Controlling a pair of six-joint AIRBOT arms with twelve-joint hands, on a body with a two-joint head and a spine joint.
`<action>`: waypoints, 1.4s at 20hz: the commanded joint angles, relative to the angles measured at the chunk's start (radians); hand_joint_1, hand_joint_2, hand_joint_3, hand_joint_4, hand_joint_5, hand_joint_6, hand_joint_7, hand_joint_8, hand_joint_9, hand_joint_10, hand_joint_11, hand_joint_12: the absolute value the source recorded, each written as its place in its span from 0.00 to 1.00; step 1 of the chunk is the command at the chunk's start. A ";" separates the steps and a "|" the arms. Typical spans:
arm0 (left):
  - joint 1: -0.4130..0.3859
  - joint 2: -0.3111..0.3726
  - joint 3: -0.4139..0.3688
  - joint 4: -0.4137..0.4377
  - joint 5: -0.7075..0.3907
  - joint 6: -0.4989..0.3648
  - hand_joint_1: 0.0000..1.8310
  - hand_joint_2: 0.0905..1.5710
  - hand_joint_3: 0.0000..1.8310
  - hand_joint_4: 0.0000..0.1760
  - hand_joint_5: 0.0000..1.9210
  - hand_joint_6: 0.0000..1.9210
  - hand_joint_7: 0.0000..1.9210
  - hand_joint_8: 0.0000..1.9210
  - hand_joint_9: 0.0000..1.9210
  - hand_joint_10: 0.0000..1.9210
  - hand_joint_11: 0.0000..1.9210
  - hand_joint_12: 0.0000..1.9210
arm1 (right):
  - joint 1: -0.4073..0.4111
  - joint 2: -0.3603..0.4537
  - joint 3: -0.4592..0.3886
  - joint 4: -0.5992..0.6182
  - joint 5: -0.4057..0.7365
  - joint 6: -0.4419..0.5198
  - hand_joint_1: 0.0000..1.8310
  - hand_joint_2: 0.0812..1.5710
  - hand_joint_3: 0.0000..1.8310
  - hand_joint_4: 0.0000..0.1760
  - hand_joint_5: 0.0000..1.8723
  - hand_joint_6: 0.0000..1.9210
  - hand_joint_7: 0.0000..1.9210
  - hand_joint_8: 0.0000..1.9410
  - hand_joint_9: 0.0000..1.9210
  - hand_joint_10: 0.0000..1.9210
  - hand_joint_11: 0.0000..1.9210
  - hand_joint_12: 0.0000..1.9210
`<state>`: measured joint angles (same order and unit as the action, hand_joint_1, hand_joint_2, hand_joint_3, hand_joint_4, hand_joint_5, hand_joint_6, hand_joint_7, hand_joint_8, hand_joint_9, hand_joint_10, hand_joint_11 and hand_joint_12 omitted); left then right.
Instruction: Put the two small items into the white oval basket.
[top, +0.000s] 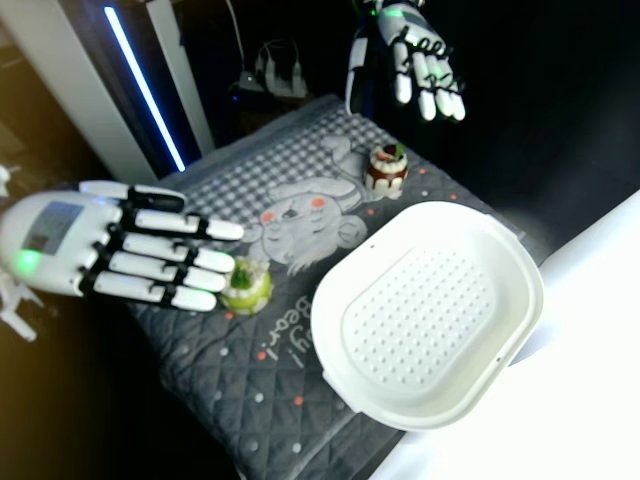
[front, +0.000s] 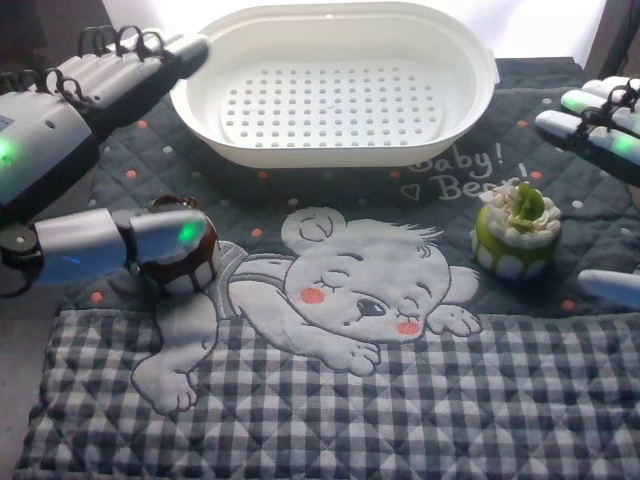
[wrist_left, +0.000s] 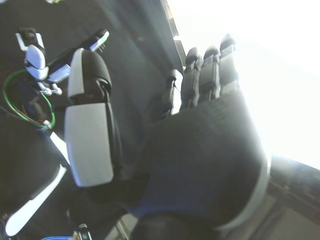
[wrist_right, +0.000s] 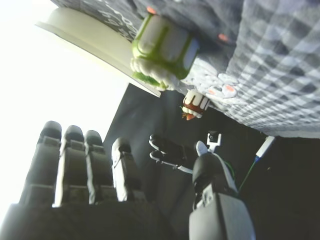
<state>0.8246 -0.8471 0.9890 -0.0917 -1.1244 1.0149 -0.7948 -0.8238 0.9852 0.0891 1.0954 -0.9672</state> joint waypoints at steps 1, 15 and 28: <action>-0.014 0.008 0.005 0.001 -0.109 0.005 0.27 0.74 0.00 0.20 0.00 0.00 0.00 0.00 0.00 0.00 0.00 0.00 | 0.012 0.008 0.003 0.013 0.125 0.001 0.30 0.75 0.01 0.16 0.00 0.00 0.00 0.00 0.00 0.00 0.00 0.00; -0.046 -0.112 0.073 -0.026 0.108 -0.022 0.38 0.71 0.00 0.18 0.03 0.00 0.00 0.00 0.01 0.00 0.00 0.38 | 0.097 -0.098 0.077 0.035 -0.007 0.002 0.35 0.70 0.00 0.54 0.00 0.00 0.00 0.00 0.00 0.00 0.00 0.00; -0.026 -0.186 0.142 -0.117 0.213 -0.021 0.66 0.74 0.00 0.00 0.31 0.14 0.28 0.21 0.21 0.63 0.16 0.93 | 0.113 -0.218 0.175 0.059 -0.200 0.002 0.59 0.84 0.01 0.00 0.25 0.87 0.36 0.81 0.37 0.97 0.40 1.00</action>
<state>0.8005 -1.0271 1.1259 -0.2119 -0.8368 0.9939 -0.6823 -1.0454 1.1580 0.1520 0.8555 -0.9543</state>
